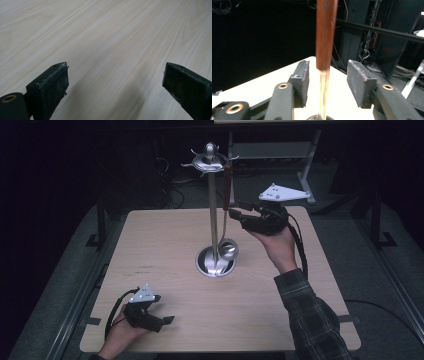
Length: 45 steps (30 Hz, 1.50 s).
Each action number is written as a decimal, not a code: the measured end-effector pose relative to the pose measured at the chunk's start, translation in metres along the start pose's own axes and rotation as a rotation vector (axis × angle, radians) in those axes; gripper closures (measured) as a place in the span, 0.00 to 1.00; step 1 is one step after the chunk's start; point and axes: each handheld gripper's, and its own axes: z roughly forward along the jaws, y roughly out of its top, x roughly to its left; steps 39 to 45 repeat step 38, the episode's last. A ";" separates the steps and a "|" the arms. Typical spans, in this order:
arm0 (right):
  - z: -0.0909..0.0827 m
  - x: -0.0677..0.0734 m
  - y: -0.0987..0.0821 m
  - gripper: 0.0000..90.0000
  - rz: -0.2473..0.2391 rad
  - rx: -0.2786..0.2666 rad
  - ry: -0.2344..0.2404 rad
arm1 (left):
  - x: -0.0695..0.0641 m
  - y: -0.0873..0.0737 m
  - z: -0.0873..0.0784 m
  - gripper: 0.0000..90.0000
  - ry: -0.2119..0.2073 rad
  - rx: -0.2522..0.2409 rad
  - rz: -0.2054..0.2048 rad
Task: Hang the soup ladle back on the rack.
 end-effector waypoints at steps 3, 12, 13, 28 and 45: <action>-0.005 -0.003 -0.011 0.54 0.011 0.018 0.003 | 0.000 0.000 0.000 0.07 0.000 0.000 0.006; -0.025 -0.014 -0.053 0.49 0.037 0.092 -0.005 | 0.000 0.001 0.002 0.07 -0.002 -0.002 0.002; -0.028 -0.016 -0.058 0.48 0.040 0.098 -0.010 | 0.000 0.001 0.002 0.07 -0.002 -0.001 0.000; -0.056 -0.023 -0.137 0.45 0.071 0.225 -0.008 | 0.001 0.000 0.003 0.07 0.000 0.010 0.010; -0.067 -0.020 -0.166 0.42 0.074 0.295 -0.012 | 0.000 0.001 0.004 0.07 0.000 0.012 0.007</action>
